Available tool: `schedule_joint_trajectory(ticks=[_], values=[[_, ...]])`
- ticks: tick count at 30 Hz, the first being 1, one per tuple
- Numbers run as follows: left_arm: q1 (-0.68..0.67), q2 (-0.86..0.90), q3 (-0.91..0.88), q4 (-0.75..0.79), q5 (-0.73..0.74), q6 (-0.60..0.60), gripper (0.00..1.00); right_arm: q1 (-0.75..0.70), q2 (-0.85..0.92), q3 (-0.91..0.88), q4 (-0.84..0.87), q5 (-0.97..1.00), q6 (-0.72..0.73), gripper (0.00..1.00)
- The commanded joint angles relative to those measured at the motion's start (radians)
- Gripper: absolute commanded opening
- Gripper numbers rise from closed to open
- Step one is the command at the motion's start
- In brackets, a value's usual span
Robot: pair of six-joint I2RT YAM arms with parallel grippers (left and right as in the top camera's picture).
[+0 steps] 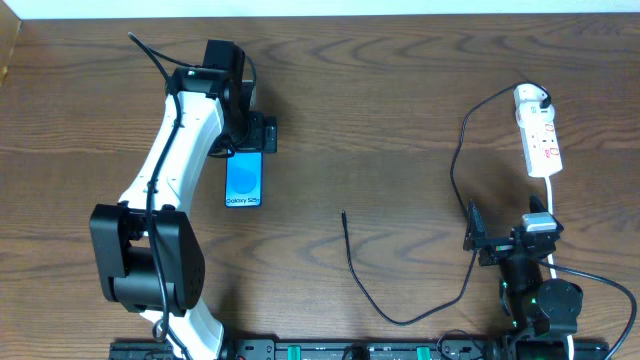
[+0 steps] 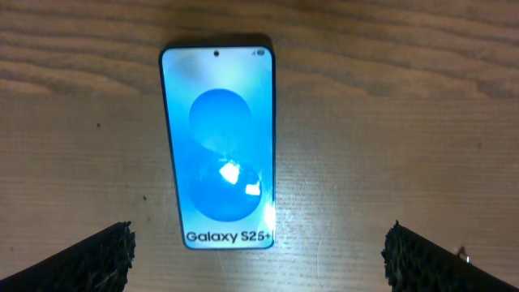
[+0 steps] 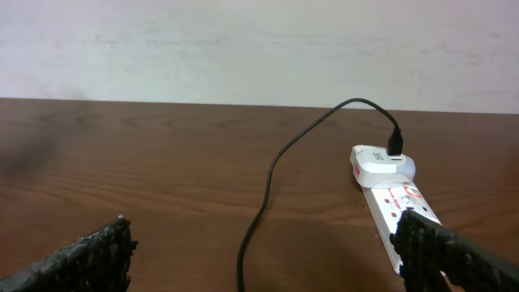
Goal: Plug charger to phone and switch on socket
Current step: 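Move the left gripper forward over the Galaxy phone and lower it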
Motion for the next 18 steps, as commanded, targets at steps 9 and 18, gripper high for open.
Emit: schedule_joint_trajectory(ticks=[9,18], values=[[0.005,0.012,-0.117,0.092,-0.021,0.003,0.98,0.009,-0.006,-0.002,-0.004,0.004,0.003,0.99],[0.005,0.012,-0.167,0.152,-0.092,-0.079,0.98,0.009,-0.006,-0.002,-0.004,0.004,0.003,0.99]])
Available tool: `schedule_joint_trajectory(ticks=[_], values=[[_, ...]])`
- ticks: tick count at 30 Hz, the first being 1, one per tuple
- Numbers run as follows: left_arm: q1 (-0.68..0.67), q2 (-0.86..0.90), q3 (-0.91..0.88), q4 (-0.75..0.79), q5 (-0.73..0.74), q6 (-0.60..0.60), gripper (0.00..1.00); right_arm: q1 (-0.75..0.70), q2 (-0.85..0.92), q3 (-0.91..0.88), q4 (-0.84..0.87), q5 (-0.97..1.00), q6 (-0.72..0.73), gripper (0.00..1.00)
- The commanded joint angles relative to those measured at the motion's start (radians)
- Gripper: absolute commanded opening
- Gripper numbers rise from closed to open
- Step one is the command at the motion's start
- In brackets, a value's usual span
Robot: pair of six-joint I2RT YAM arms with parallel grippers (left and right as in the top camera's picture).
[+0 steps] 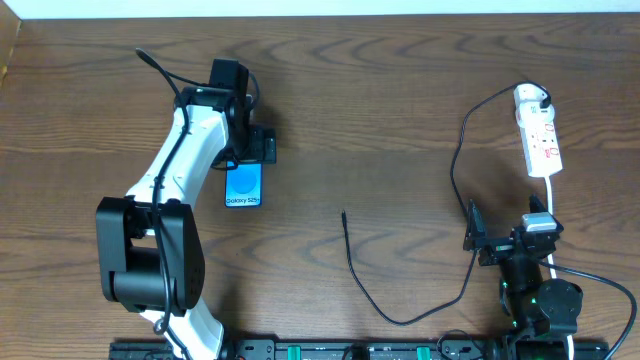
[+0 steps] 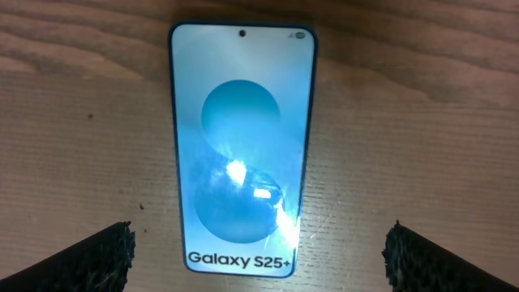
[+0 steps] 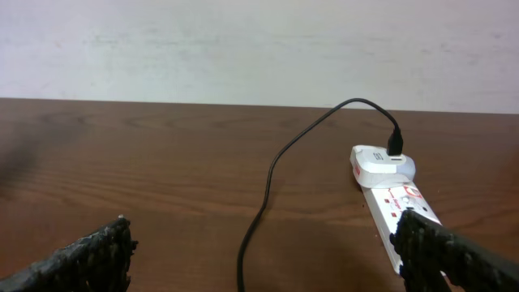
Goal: Plug charger to phone and switch on socket
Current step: 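Move the left gripper forward over the Galaxy phone and lower it, then lower the open left gripper around the phone's bottom edge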
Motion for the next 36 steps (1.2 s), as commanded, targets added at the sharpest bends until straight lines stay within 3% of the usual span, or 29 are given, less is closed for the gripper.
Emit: schedule_joint_trajectory(ticks=[1,25,36], values=[[0.005,0.011,-0.018,0.016,-0.032,-0.024,0.98,0.009,-0.006,-0.001,-0.004,0.004,0.003,0.99],[0.008,0.012,-0.119,0.133,-0.029,-0.024,0.98,0.009,-0.006,-0.001,-0.004,0.004,0.003,0.99],[0.085,0.012,-0.119,0.126,0.074,0.007,0.98,0.009,-0.006,-0.001,-0.004,0.004,0.003,0.99]])
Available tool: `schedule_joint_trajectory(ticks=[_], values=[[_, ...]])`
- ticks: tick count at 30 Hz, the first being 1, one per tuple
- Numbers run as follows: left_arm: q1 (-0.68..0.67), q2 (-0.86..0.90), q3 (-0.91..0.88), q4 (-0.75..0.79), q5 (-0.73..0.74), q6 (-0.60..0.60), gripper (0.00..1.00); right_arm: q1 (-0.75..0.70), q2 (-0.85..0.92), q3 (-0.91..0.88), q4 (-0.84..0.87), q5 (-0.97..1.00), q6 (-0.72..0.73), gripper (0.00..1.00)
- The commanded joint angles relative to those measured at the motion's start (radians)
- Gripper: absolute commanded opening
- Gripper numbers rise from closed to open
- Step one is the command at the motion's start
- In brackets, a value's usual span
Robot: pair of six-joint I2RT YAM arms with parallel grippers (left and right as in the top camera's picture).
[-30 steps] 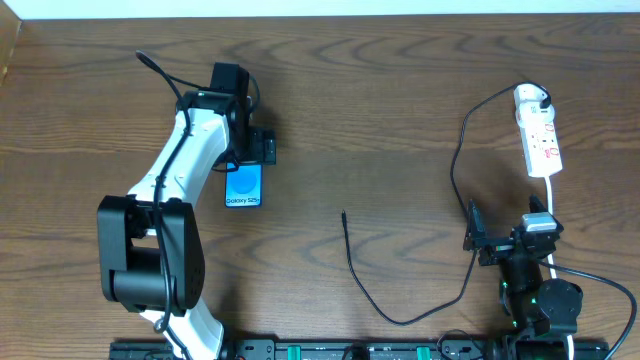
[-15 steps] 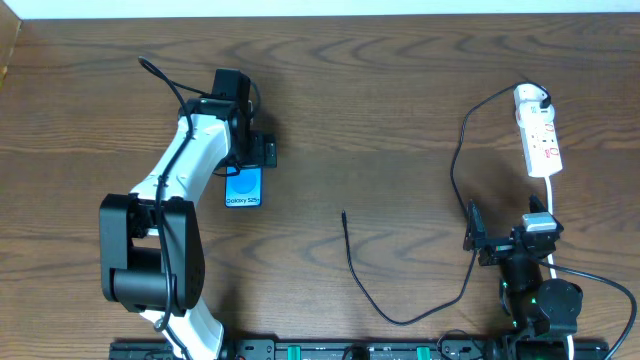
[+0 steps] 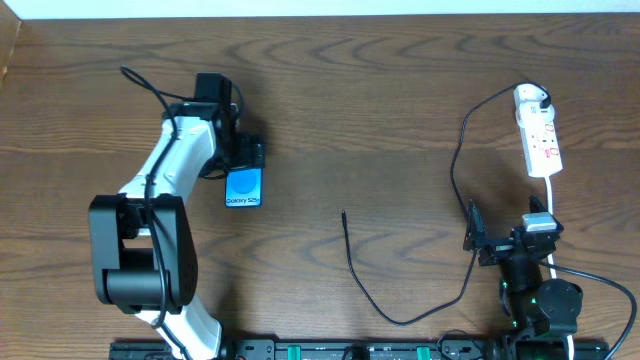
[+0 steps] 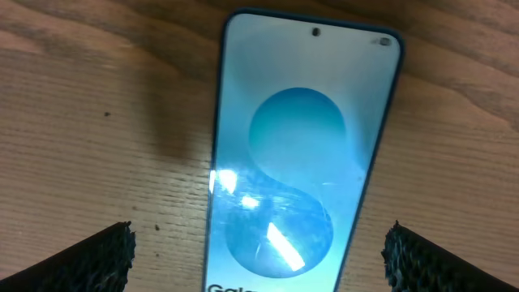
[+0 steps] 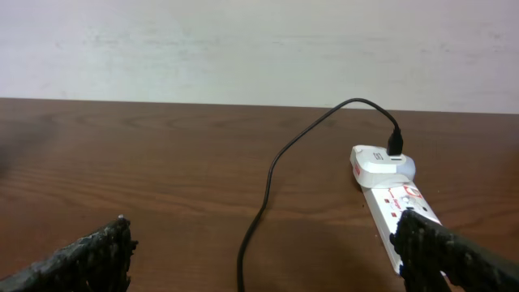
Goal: Plug charger to phone and switch on socket
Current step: 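Lower the open left gripper around the phone's bottom edge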
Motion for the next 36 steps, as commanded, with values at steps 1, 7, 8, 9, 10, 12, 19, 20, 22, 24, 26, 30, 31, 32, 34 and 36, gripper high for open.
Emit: schedule_joint_trajectory(ticks=[1,7,8,9,10,12,19,20,22,24,26,30,31,32,34,36], values=[[0.006,0.012,-0.006,-0.002,0.046,0.018,0.98,0.009,-0.006,-0.002,-0.004,0.004,0.003,0.99],[0.002,0.013,-0.006,0.003,0.019,0.025,0.98,0.009,-0.006,-0.002,-0.004,0.004,0.003,0.99],[0.002,0.013,-0.006,0.002,-0.002,0.025,0.98,0.009,-0.006,-0.002,-0.004,0.004,0.003,0.99],[0.002,0.013,-0.006,0.002,-0.005,0.025,0.98,0.009,-0.006,-0.002,-0.004,0.004,0.003,0.99],[0.002,0.013,-0.006,0.002,-0.005,0.025,0.98,0.009,-0.006,-0.002,-0.004,0.004,0.003,0.99],[0.002,0.013,-0.006,0.005,-0.005,0.026,0.98,0.009,-0.006,-0.002,-0.004,0.004,0.003,0.99],[0.002,0.014,-0.006,0.015,-0.007,0.033,0.98,0.009,-0.006,-0.002,-0.004,0.004,0.003,0.99],[0.002,0.014,-0.006,0.017,-0.007,0.033,0.98,0.009,-0.006,-0.002,-0.004,0.004,0.003,0.99],[0.002,0.016,-0.006,0.024,-0.007,0.032,0.98,0.009,-0.006,-0.002,-0.004,0.004,0.003,0.99],[0.002,0.02,-0.006,0.027,-0.007,0.032,0.98,0.009,-0.006,-0.002,-0.004,0.004,0.003,0.99],[0.002,0.028,-0.005,0.03,-0.007,0.032,0.98,0.009,-0.006,-0.002,-0.004,0.004,0.003,0.99],[0.002,0.055,0.009,0.027,-0.007,0.032,0.98,0.009,-0.006,-0.002,-0.004,0.004,0.003,0.99],[0.002,0.063,0.017,0.026,-0.006,0.032,0.98,0.009,-0.006,-0.002,-0.004,0.004,0.003,0.99],[0.002,0.073,0.026,0.027,-0.007,0.032,0.98,0.009,-0.006,-0.002,-0.004,0.004,0.003,0.99],[0.002,0.075,0.029,0.031,-0.007,0.032,0.98,0.009,-0.006,-0.002,-0.004,0.004,0.003,0.99],[0.002,0.075,0.036,0.031,-0.007,0.034,0.98,0.009,-0.006,-0.002,-0.004,0.004,0.003,0.99]])
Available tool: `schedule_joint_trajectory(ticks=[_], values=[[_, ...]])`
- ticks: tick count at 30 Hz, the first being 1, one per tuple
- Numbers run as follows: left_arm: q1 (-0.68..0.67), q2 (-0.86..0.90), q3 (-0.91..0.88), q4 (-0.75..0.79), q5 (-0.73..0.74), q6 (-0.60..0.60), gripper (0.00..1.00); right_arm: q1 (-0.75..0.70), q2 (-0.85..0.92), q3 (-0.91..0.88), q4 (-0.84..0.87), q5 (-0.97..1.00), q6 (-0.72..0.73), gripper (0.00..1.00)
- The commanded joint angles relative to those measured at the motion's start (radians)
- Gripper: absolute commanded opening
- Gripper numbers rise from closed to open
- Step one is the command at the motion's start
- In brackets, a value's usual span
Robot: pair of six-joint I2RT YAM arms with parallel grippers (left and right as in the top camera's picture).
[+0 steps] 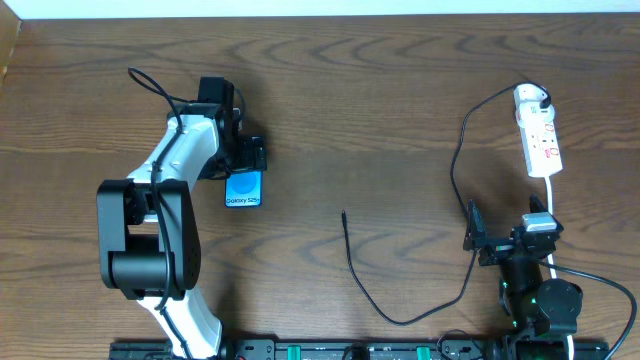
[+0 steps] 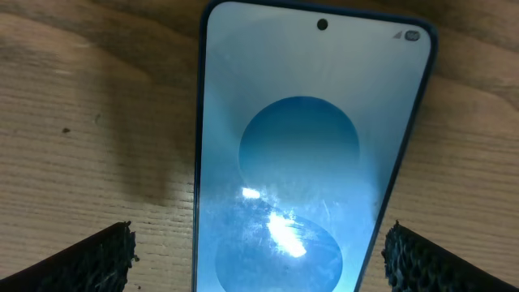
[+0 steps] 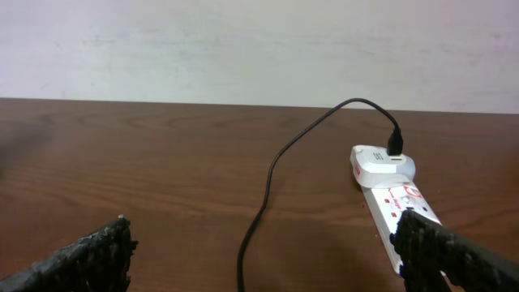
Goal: Plug charger to phone and switch on socket
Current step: 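Lower the open left gripper around the phone's bottom edge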
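Note:
A phone (image 1: 245,189) with a lit blue screen lies flat on the wooden table; it fills the left wrist view (image 2: 312,154). My left gripper (image 1: 238,156) hangs open low over its upper end, fingers (image 2: 85,264) on either side. A black charger cable (image 1: 455,160) runs from the white adapter on the white power strip (image 1: 538,135) at the right; its loose plug end (image 1: 344,214) lies mid-table. My right gripper (image 1: 505,243) rests open near the front right; the power strip (image 3: 397,203) and cable (image 3: 268,195) show ahead of it.
The table's front edge carries a black rail with the arm bases (image 1: 330,350). A pale wall (image 3: 259,49) rises behind the table's far edge. Bare wood (image 1: 380,110) lies between phone and power strip.
My left gripper has come lower and squared up over the phone, whose screen now looks larger and straighter. The right arm, cable and power strip stay as they were.
My open left gripper hovered above the phone's upper end, the whole screen in view. It then came closer, later shifted left with the phone seen skewed, and now sits low and centred over the screen. The right gripper stayed open and still.

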Motion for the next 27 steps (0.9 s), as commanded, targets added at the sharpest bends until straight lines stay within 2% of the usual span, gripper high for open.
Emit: schedule_joint_trajectory(ticks=[1,27], values=[[0.0,0.006,0.035,0.0,-0.012,0.019,0.98,0.009,-0.006,-0.002,-0.004,0.004,0.003,0.99],[-0.04,0.023,0.077,-0.014,-0.013,0.04,0.98,0.009,-0.006,-0.002,-0.004,0.004,0.003,0.99]])
